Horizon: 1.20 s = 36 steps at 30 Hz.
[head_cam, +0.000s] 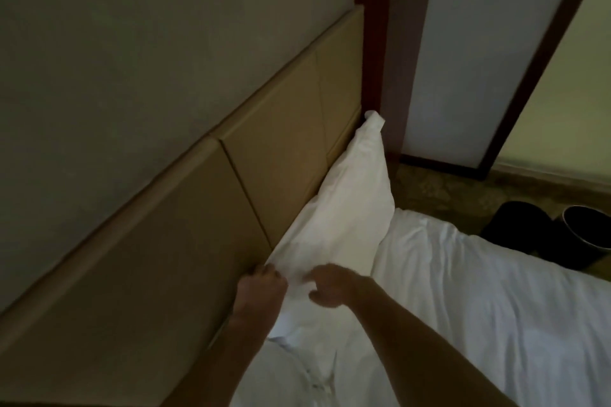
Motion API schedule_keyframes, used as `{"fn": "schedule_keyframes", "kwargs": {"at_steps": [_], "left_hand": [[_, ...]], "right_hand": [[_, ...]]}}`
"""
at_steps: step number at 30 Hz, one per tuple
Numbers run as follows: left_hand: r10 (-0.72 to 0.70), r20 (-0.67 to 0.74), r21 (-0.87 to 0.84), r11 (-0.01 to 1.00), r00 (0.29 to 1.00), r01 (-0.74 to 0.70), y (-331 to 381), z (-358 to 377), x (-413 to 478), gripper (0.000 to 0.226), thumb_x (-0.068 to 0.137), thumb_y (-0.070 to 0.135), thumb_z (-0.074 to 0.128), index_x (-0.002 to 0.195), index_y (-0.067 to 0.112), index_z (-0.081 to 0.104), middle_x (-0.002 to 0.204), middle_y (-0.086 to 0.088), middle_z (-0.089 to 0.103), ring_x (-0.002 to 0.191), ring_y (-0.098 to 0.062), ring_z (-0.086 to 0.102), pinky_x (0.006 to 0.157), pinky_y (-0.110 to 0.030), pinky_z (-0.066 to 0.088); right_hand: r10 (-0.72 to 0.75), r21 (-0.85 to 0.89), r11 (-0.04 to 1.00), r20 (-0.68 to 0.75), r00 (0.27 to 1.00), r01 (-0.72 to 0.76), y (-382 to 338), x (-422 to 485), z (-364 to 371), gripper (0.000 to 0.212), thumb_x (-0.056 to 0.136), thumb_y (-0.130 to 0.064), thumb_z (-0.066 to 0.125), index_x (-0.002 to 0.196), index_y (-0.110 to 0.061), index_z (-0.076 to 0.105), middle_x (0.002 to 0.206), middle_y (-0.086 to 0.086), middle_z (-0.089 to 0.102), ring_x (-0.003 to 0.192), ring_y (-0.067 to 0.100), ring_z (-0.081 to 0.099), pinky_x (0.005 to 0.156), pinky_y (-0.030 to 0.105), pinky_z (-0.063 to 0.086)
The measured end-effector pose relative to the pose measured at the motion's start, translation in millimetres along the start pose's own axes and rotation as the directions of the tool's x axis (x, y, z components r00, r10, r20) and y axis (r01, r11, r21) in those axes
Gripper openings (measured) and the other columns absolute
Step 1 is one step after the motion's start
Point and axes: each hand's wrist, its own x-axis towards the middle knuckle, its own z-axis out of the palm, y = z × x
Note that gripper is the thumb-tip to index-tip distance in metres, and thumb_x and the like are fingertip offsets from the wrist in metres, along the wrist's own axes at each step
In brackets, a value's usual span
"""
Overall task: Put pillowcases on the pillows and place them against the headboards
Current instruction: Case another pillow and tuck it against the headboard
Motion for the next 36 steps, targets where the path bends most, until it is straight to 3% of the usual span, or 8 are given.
{"fn": "schedule_keyframes", "kwargs": {"at_steps": [2, 5, 7, 9, 14, 22, 28, 36], "left_hand": [[-0.032, 0.027, 0.01, 0.999, 0.999, 0.032, -5, -3, -11, 0.031, 0.047, 0.016, 0.094, 0.063, 0.017, 0.068, 0.06, -0.003, 0.063, 0.049, -0.018, 0.061, 0.041, -0.026, 0.045], [-0.062, 0.13, 0.067, 0.996, 0.99, 0.053, -1, -34, -39, 0.011, 0.078, 0.02, 0.076, 0.086, 0.019, 0.069, 0.082, -0.001, 0.07, 0.073, -0.018, 0.069, 0.057, -0.028, 0.05], [-0.081, 0.083, 0.158, 0.985, 0.993, 0.067, 6, -52, -47, 0.019, 0.094, 0.021, 0.053, 0.111, 0.022, 0.062, 0.109, 0.002, 0.067, 0.1, -0.017, 0.066, 0.073, -0.029, 0.047], [-0.086, 0.068, 0.143, 0.987, 0.994, 0.075, 23, -68, -51, 0.024, 0.096, 0.023, 0.048, 0.118, 0.023, 0.057, 0.117, 0.001, 0.063, 0.107, -0.018, 0.062, 0.078, -0.031, 0.046], [-0.173, 0.03, 0.075, 0.983, 0.985, 0.17, 87, -100, -96, 0.032, 0.096, 0.036, 0.041, 0.122, 0.021, 0.053, 0.122, -0.005, 0.058, 0.11, -0.025, 0.058, 0.085, -0.039, 0.046], [-0.399, 0.066, -0.001, 0.917, 0.915, 0.4, 175, -112, -231, 0.049, 0.095, 0.048, 0.041, 0.135, 0.021, 0.048, 0.134, -0.009, 0.053, 0.122, -0.028, 0.05, 0.099, -0.044, 0.037], [-0.514, 0.162, -0.149, 0.831, 0.842, 0.536, 212, -99, -326, 0.06, 0.092, 0.059, 0.043, 0.138, 0.021, 0.046, 0.136, -0.009, 0.052, 0.125, -0.028, 0.049, 0.102, -0.046, 0.035], [-0.559, 0.124, -0.183, 0.8, 0.82, 0.572, 223, -67, -434, 0.061, 0.09, 0.061, 0.044, 0.137, 0.022, 0.047, 0.135, -0.008, 0.052, 0.125, -0.028, 0.049, 0.104, -0.047, 0.034]], "right_hand": [[0.08, 0.097, 0.99, 0.22, 0.972, -0.103, -4, -30, -15, 0.035, 0.092, -0.024, 0.051, 0.121, -0.009, 0.065, 0.133, 0.011, 0.058, 0.123, 0.029, 0.055, 0.104, 0.039, 0.046], [0.19, 0.15, 0.968, 0.085, 0.978, -0.201, 14, -80, -33, 0.045, 0.095, -0.034, 0.048, 0.138, -0.023, 0.051, 0.146, 0.001, 0.046, 0.136, 0.022, 0.041, 0.112, 0.038, 0.035], [0.199, 0.165, 0.966, 0.01, 0.98, -0.198, 25, -118, -49, 0.046, 0.097, -0.037, 0.047, 0.142, -0.026, 0.046, 0.149, -0.002, 0.043, 0.138, 0.019, 0.038, 0.114, 0.035, 0.032], [0.214, 0.195, 0.958, -0.006, 0.977, -0.208, 39, -154, -61, 0.046, 0.098, -0.039, 0.047, 0.142, -0.026, 0.046, 0.148, -0.001, 0.043, 0.136, 0.02, 0.039, 0.113, 0.034, 0.032], [0.195, 0.148, 0.971, -0.053, 0.979, -0.186, 78, -247, -76, 0.046, 0.099, -0.04, 0.046, 0.143, -0.027, 0.045, 0.15, 0.0, 0.042, 0.136, 0.02, 0.039, 0.113, 0.033, 0.031], [0.048, 0.006, 0.999, 0.057, 0.997, -0.048, 100, -368, -48, 0.056, 0.1, -0.04, 0.047, 0.151, -0.025, 0.032, 0.155, 0.003, 0.035, 0.14, 0.023, 0.035, 0.115, 0.036, 0.03], [-0.04, -0.117, 0.991, 0.171, 0.984, 0.061, 45, -418, -20, 0.062, 0.097, -0.048, 0.047, 0.153, -0.025, 0.028, 0.158, 0.003, 0.031, 0.142, 0.025, 0.033, 0.115, 0.04, 0.03], [-0.035, -0.077, 0.996, 0.085, 0.996, 0.042, -12, -493, 11, 0.064, 0.096, -0.055, 0.047, 0.15, -0.023, 0.035, 0.158, 0.002, 0.031, 0.143, 0.022, 0.032, 0.116, 0.036, 0.027]]}}
